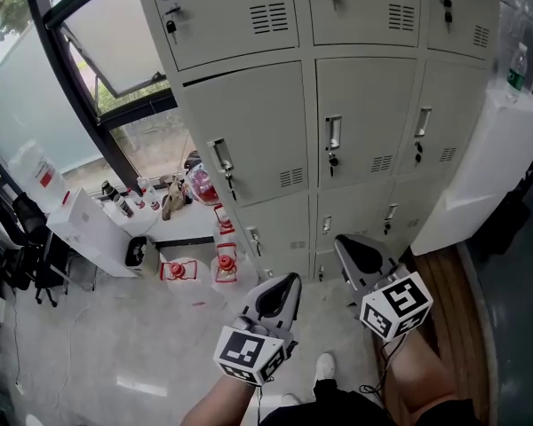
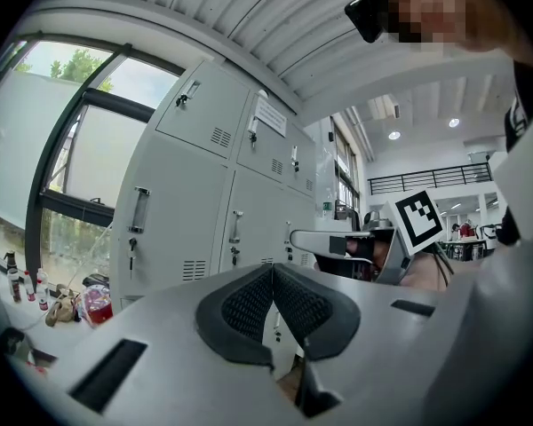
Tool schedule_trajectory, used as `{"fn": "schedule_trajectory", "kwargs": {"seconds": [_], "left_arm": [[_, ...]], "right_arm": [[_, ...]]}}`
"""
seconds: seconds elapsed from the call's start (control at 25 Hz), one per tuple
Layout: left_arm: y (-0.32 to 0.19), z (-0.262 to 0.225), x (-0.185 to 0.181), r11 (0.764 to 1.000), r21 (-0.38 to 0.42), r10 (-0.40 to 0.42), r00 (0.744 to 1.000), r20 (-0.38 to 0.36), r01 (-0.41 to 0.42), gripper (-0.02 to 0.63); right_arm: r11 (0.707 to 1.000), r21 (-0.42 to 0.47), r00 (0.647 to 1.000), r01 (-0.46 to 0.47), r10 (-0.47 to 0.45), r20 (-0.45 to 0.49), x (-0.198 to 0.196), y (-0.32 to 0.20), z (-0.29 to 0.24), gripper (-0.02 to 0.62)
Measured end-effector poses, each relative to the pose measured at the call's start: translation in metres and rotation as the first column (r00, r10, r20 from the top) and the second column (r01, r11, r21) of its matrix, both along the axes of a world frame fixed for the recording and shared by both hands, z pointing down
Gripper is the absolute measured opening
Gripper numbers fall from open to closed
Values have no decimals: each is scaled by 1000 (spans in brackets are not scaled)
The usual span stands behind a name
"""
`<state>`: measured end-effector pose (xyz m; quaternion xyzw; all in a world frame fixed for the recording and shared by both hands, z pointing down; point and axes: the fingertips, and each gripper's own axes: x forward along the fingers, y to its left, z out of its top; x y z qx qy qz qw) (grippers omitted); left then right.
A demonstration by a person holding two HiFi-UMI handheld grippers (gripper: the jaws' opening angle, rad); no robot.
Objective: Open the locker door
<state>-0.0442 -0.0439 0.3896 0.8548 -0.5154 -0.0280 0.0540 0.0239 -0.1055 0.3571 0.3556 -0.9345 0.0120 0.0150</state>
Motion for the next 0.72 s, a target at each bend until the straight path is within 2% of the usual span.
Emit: {"fn": "schedule_trajectory", "kwargs": {"seconds": [0.4, 0.72], "left_arm": [[-64, 6, 24, 1000, -27, 2, 1000, 25, -1, 17], [-98, 0, 39, 1000, -1, 11, 999, 40, -11, 17]], "right_arm": [[1000, -5, 1000, 17, -17, 18, 13, -73, 2, 54], [1000, -8, 999, 15, -14, 33, 17, -118, -1, 54]]}}
